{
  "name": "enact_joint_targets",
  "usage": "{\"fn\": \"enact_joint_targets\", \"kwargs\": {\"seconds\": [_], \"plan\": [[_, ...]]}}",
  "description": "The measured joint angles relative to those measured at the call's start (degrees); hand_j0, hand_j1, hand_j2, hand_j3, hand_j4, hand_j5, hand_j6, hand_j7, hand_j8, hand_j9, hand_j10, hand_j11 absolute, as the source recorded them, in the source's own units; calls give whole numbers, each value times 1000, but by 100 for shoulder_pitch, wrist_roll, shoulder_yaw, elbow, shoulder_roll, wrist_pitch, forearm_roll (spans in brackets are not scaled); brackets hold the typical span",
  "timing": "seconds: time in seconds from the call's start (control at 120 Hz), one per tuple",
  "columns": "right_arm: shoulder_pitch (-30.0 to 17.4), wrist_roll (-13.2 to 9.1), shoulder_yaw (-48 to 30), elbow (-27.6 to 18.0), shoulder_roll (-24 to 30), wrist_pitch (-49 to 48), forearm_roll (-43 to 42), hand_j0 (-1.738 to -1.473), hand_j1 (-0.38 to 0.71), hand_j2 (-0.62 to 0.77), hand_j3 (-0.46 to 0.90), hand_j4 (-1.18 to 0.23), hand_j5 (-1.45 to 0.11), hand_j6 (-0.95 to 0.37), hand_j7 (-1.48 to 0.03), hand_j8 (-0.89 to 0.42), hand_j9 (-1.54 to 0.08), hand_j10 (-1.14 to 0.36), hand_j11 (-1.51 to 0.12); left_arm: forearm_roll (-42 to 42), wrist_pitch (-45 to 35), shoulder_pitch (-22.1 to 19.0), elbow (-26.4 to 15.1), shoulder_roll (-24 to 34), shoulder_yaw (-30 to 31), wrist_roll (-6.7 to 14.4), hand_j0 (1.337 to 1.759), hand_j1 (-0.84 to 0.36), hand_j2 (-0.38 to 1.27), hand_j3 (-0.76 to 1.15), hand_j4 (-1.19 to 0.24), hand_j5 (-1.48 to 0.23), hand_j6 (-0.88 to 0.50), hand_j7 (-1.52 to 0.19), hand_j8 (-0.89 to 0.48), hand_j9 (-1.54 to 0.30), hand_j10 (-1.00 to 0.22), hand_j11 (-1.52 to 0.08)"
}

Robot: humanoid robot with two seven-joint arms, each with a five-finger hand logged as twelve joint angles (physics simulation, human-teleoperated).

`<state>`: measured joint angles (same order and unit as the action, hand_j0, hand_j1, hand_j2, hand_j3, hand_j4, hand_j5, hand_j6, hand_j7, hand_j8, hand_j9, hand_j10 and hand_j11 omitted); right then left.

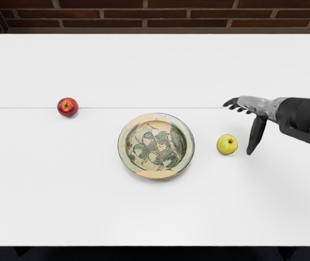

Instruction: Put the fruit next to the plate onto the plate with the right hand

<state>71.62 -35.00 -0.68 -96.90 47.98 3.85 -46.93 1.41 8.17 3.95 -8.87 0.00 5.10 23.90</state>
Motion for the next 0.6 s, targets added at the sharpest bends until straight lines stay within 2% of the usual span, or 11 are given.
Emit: {"fn": "enact_joint_targets", "kwargs": {"seconds": [0.125, 0.35, 0.6], "plan": [[-107, 0, 194, -217, 70, 537, -390, -1658, -198, -23, 0, -132, -167, -134, -166, -133, -167, -131, -166, 0, 1, 0, 0, 0, 0, 0, 1658, 339, 2, 0, -9, -11, -9, -11, -9, -11, -9, -11], [-647, 0, 284, -299, -141, 1368, -1191, -1658, -219, -19, 0, -114, -143, -117, -143, -115, -143, -114, -143, 0, 0, 0, -2, 0, -15, 0, 1658, 339, 2, 0, -9, -11, -9, -11, -9, -11, -9, -11], [-927, 0, 303, -309, -307, 1895, -1498, -1658, -131, -34, 0, -188, -240, -190, -239, -189, -239, -188, -239, 0, 1, 0, -3, 0, -18, 0, 1658, 339, 2, 0, -9, -11, -9, -11, -9, -11, -9, -11]]}}
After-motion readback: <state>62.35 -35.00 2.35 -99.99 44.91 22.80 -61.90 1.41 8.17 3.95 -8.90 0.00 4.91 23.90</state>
